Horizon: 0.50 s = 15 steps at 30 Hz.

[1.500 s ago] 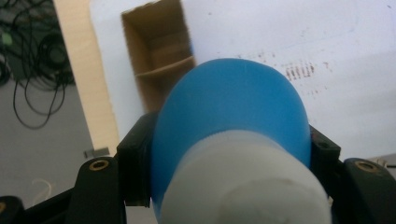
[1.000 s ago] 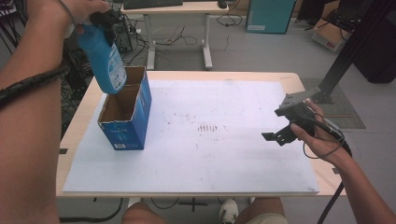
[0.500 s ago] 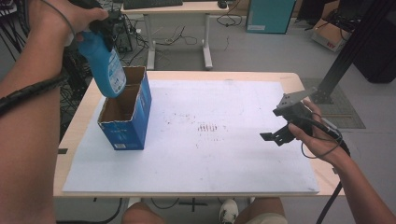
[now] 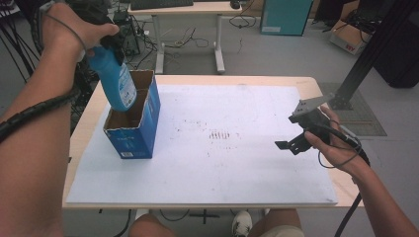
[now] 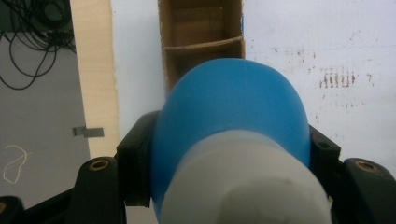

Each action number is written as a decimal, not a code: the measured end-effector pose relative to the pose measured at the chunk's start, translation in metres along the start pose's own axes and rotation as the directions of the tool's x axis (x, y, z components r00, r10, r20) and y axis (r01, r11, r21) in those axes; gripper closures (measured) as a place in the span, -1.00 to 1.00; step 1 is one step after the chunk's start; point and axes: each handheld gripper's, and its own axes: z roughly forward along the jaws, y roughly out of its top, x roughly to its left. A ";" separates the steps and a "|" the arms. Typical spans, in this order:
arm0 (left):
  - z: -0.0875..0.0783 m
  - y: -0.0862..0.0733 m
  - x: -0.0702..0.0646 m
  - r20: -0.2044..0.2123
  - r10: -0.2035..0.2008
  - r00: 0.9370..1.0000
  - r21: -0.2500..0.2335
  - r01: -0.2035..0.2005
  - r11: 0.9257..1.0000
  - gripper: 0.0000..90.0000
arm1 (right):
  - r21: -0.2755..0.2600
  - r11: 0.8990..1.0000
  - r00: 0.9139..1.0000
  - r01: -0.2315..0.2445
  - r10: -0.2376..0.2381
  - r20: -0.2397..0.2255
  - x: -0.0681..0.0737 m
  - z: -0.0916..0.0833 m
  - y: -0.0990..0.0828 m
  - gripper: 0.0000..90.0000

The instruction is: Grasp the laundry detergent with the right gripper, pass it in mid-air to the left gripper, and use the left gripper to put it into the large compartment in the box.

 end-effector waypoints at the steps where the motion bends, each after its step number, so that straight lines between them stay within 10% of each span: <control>1: 0.002 0.000 0.000 0.001 -0.003 1.000 0.002 0.003 1.000 -0.19 | 0.000 1.000 1.000 0.000 0.000 0.000 0.000 0.000 0.000 -0.99; 15: 0.038 -0.002 0.005 0.000 -0.017 1.000 0.008 0.017 1.000 -0.19 | 0.004 1.000 1.000 -0.004 0.004 0.000 0.001 0.000 -0.002 -0.99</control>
